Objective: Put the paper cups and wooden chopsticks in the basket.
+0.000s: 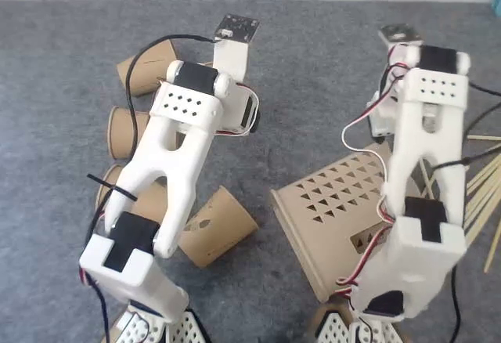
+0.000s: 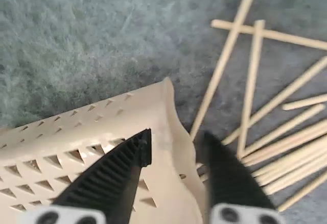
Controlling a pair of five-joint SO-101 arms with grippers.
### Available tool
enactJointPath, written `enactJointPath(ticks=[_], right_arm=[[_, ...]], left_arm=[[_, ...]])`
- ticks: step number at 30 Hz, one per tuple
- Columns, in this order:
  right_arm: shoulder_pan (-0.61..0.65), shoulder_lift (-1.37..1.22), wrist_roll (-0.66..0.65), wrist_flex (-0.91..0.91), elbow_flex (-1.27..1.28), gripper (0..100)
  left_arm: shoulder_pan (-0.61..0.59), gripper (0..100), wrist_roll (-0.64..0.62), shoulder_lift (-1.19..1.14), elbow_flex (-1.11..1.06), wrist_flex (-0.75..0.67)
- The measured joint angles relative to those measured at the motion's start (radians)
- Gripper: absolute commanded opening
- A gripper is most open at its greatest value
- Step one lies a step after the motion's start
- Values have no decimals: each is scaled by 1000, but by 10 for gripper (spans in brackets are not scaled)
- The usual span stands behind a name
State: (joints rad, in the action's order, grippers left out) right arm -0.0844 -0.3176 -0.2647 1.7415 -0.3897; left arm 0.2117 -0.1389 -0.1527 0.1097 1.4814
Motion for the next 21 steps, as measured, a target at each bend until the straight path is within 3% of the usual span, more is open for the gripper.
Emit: enactJointPath(ticks=[11,18,21], right_arm=[[80,-112,5,-2,-8,243],[137,-196,9,5,3,61],[137,-196,11,9,2,45]], left_arm=[[-8,178,-3,0,-25,-29],[-8,178,0,0,-31,-41],[-8,178,-3,0,-31,-41]])
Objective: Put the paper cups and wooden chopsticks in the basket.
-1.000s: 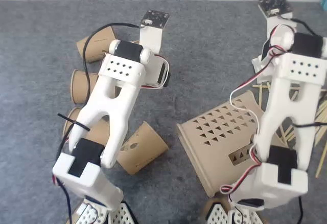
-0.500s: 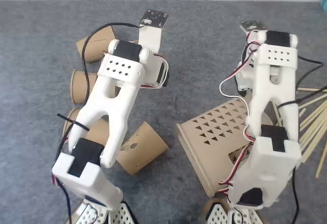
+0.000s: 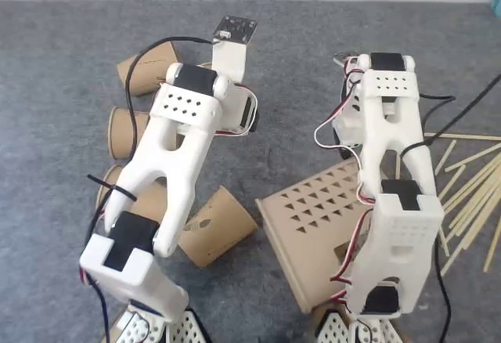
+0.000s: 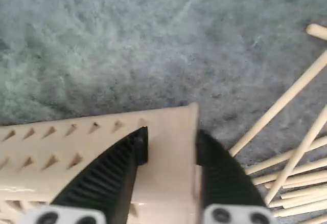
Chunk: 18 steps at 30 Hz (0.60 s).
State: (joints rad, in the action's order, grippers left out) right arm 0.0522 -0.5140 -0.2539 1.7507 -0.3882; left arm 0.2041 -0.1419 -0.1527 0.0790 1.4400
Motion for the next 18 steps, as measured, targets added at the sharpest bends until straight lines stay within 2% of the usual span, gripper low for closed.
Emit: enactJointPath(ticks=[6,9,18], right_arm=[[2,0,12,0,0,39],[2,0,12,0,0,3],[2,8,12,0,0,8]], left_arm=[[0,178,3,0,0,0],[0,178,2,0,-9,-14],[0,178,0,0,-29,-41]])
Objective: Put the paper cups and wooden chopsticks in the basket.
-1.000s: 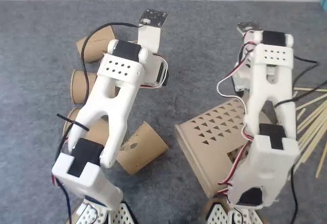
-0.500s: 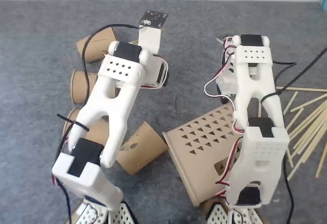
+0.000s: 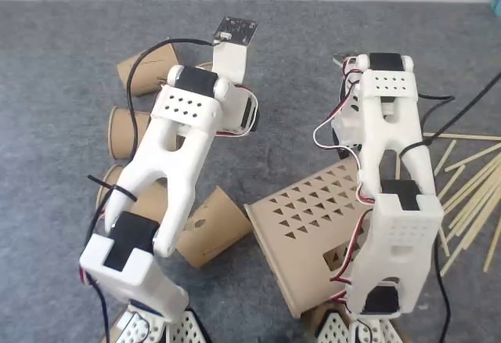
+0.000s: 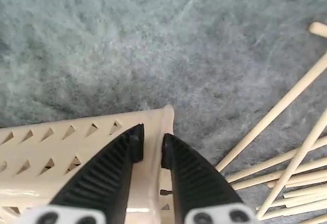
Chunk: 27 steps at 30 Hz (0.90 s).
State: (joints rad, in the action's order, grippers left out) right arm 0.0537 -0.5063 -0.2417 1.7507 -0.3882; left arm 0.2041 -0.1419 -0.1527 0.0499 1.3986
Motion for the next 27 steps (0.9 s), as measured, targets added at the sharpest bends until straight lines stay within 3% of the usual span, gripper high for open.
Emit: enactJointPath(ticks=[20,27], right_arm=[[0,304,-57,6,-44,10],[-75,334,6,6,87,176]], left_arm=[[0,178,0,0,0,-2],[0,178,0,0,0,-2]])
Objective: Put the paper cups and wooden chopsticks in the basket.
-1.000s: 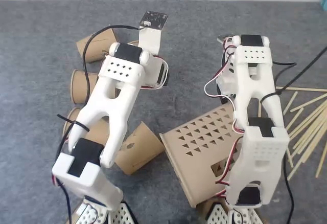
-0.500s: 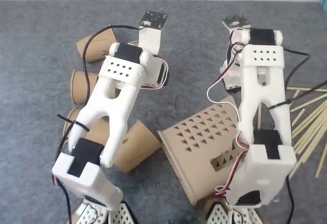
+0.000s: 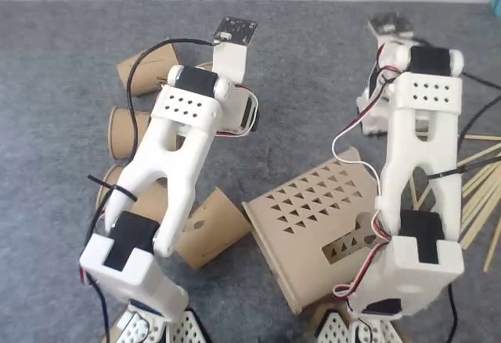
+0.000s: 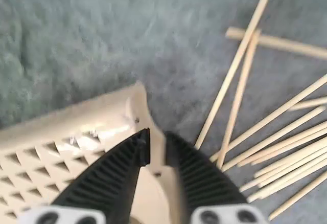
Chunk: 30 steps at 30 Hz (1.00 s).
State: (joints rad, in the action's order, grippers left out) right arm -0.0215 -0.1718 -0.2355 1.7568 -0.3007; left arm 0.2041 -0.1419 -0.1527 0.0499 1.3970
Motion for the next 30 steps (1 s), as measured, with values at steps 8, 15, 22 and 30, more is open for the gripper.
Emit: enactJointPath(ticks=[8,15,22,30], right_arm=[[69,143,3,0,238,243],[186,379,3,0,430,248],[91,489,-72,-64,623,249],[86,488,-129,-198,744,245]], left_arm=[[0,178,0,-5,0,0],[0,178,0,-106,9,-8],[0,178,0,-153,68,8],[0,178,0,-153,68,14]])
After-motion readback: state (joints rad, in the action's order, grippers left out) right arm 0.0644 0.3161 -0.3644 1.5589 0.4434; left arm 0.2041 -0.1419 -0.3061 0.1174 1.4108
